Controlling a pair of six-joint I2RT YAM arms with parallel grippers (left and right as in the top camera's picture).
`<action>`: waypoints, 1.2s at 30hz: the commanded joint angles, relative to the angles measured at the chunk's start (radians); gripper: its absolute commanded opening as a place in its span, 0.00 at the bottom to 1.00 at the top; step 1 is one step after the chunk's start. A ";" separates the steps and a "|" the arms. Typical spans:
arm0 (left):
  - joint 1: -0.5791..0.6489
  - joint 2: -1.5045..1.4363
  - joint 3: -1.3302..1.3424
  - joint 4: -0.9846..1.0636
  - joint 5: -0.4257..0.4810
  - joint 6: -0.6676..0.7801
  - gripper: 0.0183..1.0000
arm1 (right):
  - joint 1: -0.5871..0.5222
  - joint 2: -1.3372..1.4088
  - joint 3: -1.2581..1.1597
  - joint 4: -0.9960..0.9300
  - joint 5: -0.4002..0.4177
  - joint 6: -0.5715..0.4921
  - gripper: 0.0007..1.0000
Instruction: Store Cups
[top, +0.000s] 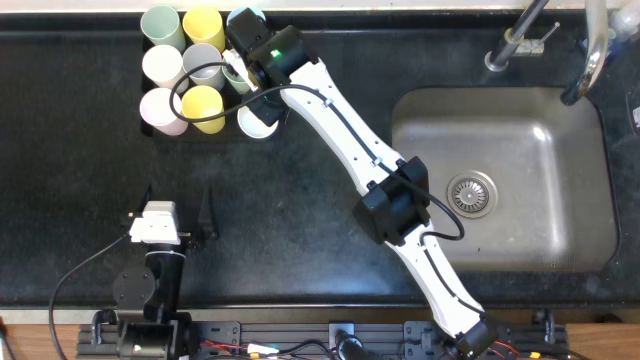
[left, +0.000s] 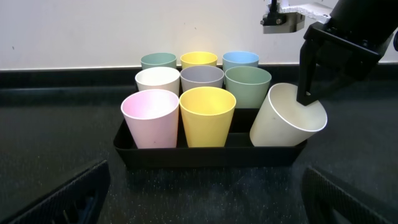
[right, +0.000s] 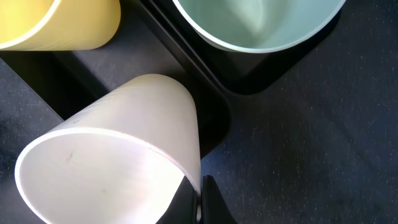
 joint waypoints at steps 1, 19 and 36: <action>0.004 -0.009 -0.002 -0.002 -0.001 -0.008 1.00 | 0.000 0.026 0.019 0.008 0.012 0.008 0.04; 0.004 -0.009 -0.002 -0.002 -0.001 -0.007 1.00 | -0.002 0.028 0.029 0.068 0.121 0.097 1.00; 0.004 -0.009 -0.002 -0.002 -0.001 -0.007 1.00 | -0.121 -0.153 0.330 -0.087 0.253 0.252 1.00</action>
